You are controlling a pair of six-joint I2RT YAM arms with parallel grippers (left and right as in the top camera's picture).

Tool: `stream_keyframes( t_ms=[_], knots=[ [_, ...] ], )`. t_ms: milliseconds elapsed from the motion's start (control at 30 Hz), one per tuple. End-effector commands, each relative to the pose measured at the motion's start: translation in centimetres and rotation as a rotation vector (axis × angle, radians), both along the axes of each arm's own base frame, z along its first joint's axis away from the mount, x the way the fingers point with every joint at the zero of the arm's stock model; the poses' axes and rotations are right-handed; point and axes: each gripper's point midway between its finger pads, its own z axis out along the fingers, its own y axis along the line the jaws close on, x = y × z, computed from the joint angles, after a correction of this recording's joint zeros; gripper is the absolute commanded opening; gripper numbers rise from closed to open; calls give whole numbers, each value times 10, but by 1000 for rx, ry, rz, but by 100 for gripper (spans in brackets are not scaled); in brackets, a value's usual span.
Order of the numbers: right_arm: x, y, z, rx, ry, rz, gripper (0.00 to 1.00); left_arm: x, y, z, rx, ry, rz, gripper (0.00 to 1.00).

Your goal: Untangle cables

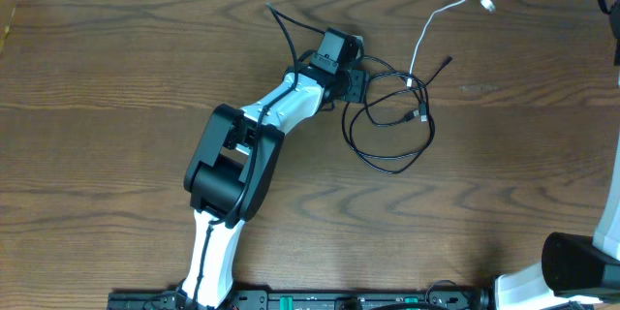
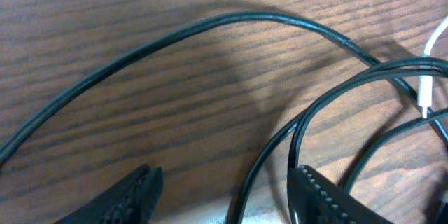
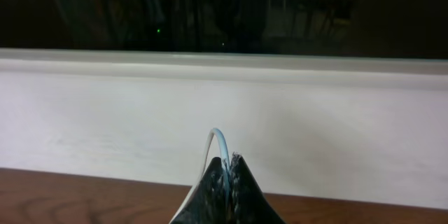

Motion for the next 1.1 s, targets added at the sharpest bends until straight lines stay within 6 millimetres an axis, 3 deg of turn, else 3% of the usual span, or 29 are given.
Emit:
stream_keyframes(
  t_ms=[0,267,667,733,767,833,1067],
  knots=[
    [-4,-1,6,-11,-10,3,1,-6,2,-28,69,25,4,60],
    [-5,-2,-21,-27,89,6,1,-25,-18,-32,103,25,-80,51],
    [17,-6,-134,-5,431,11,1,-31,-19,-22,107,29,-98,45],
    [21,-6,-147,1,464,11,1,-33,-20,-19,107,30,-113,33],
    [24,-6,-156,4,487,11,1,-34,-18,-15,125,18,-144,22],
    [25,-7,-165,7,508,11,1,-33,-13,-7,149,-1,-158,12],
    [30,-19,-179,-19,541,-48,1,-40,22,58,164,-4,-106,8]
  ],
)
